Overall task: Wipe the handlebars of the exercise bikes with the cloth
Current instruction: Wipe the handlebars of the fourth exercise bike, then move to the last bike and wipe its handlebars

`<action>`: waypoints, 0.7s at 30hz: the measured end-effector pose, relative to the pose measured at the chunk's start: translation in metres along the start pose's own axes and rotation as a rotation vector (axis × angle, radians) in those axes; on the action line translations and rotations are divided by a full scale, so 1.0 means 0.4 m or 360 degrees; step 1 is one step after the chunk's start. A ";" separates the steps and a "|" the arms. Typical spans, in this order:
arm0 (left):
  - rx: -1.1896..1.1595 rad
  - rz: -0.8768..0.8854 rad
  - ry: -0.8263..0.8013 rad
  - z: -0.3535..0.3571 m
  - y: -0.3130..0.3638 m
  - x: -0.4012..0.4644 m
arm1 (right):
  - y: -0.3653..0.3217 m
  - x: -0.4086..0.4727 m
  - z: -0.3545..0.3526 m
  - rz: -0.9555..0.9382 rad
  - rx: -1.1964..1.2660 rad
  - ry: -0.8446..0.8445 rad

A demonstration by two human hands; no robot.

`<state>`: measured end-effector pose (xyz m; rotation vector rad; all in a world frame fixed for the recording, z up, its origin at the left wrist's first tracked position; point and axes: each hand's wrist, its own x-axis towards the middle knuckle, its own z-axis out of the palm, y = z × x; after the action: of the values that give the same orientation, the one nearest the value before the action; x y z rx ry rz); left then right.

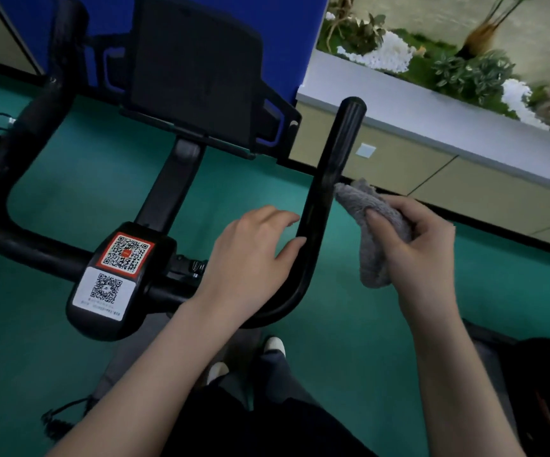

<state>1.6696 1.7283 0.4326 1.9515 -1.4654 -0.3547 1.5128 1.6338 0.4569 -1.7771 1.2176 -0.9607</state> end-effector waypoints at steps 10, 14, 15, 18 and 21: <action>0.0120 0.0245 0.0124 0.034 0.098 0.052 | 0.091 -0.028 -0.075 0.0111 0.0203 0.0032; 0.0176 0.0355 0.0063 0.092 0.171 0.083 | 0.132 0.014 -0.124 0.0080 0.0220 0.0014; 0.0207 0.0374 0.0038 0.113 0.191 0.090 | 0.147 0.026 -0.143 0.0081 0.0224 0.0011; 0.0303 0.0381 -0.0043 0.195 0.255 0.117 | 0.202 0.067 -0.222 0.0091 0.0203 0.0006; 0.0423 0.0345 -0.0159 0.295 0.316 0.153 | 0.269 0.110 -0.327 0.0105 0.0194 0.0036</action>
<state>1.5277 1.6118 0.4371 1.9736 -1.8492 -0.1686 1.3676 1.5422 0.4239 -1.6259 1.1984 -0.9977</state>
